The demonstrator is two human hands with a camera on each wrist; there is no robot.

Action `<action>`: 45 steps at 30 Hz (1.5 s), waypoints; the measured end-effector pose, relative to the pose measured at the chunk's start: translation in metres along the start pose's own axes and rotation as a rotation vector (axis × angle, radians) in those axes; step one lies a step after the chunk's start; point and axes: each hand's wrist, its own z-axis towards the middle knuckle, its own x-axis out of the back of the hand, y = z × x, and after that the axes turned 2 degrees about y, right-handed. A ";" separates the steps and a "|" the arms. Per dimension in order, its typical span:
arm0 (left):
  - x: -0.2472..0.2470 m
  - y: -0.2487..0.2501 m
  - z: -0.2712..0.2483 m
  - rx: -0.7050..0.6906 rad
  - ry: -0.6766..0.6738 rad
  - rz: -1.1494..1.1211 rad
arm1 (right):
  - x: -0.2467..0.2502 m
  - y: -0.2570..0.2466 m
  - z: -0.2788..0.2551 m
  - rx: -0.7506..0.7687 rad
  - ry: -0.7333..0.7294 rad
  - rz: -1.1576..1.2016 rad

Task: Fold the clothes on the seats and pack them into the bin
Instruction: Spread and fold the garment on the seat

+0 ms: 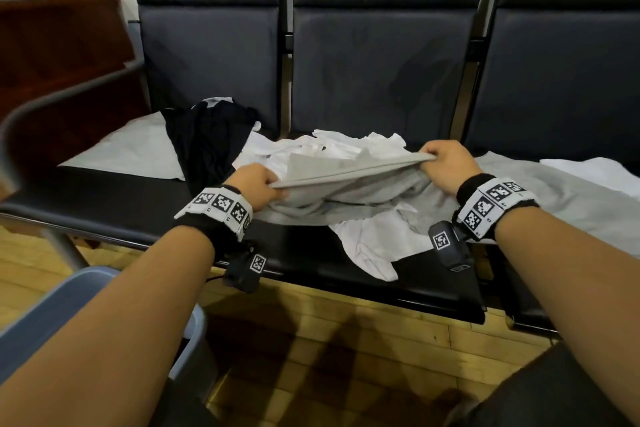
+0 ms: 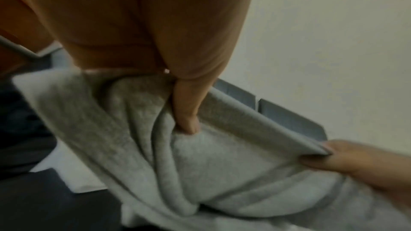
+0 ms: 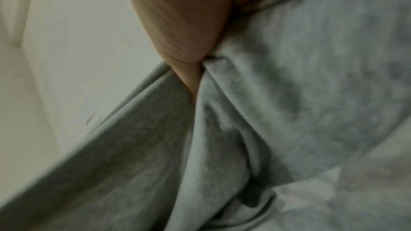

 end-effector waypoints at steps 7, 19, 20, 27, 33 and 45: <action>-0.001 -0.019 0.005 0.343 0.033 -0.330 | 0.009 0.008 -0.001 -0.193 -0.138 -0.239; 0.124 0.071 0.130 0.176 0.277 -0.935 | 0.088 -0.071 0.140 -0.219 0.169 0.143; 0.141 0.080 0.137 0.117 0.342 -0.810 | 0.099 -0.079 0.151 -0.181 0.226 0.184; 0.187 0.103 0.155 -0.067 0.391 -0.649 | 0.151 -0.096 0.168 0.028 0.379 0.224; 0.115 0.079 0.109 0.040 0.174 -0.672 | 0.099 -0.070 0.102 -0.035 -0.006 0.005; -0.038 0.006 0.018 0.354 -0.148 -0.468 | 0.001 -0.096 0.002 0.132 -1.066 -0.402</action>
